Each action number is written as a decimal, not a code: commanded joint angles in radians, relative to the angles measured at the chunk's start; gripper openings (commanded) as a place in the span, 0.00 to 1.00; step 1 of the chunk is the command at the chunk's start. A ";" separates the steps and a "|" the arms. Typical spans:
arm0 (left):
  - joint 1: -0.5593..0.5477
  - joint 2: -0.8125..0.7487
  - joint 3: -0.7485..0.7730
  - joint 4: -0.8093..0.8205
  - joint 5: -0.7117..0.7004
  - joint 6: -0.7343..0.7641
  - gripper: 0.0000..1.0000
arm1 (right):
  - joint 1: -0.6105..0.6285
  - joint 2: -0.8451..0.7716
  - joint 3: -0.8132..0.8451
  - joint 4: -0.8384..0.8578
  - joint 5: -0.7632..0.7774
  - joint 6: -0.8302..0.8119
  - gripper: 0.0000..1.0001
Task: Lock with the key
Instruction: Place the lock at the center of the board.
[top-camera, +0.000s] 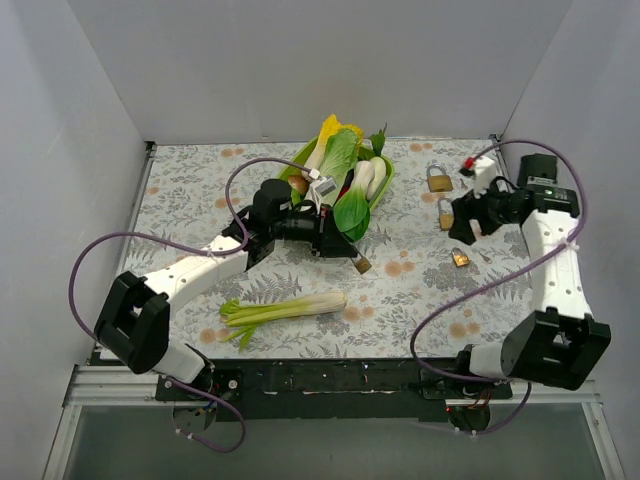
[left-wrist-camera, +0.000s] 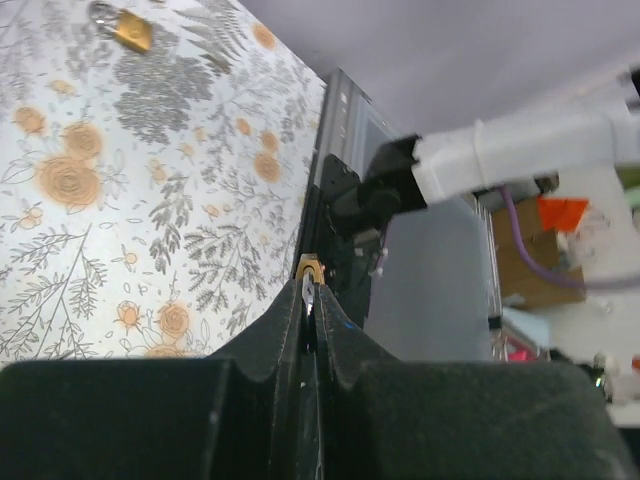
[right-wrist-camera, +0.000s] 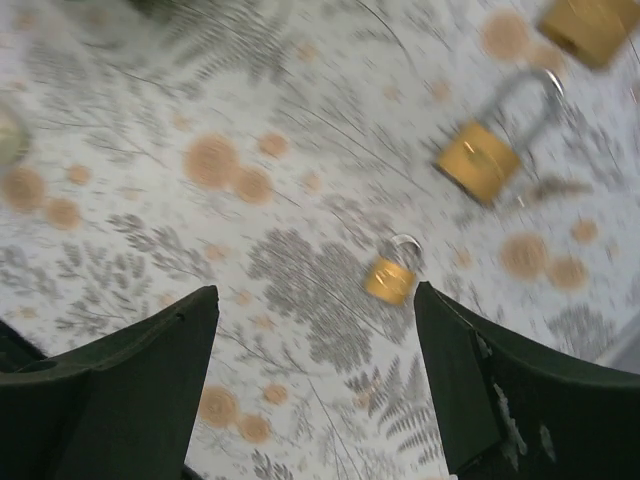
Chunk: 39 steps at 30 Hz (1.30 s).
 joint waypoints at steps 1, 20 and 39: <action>-0.020 0.044 0.105 0.002 -0.193 -0.211 0.00 | 0.250 -0.132 0.039 -0.042 -0.089 0.161 0.87; -0.072 0.122 0.198 -0.029 -0.296 -0.323 0.00 | 0.757 -0.125 0.055 0.119 0.072 0.368 0.78; -0.075 0.142 0.222 -0.029 -0.278 -0.357 0.00 | 0.815 -0.126 0.024 0.161 0.129 0.361 0.54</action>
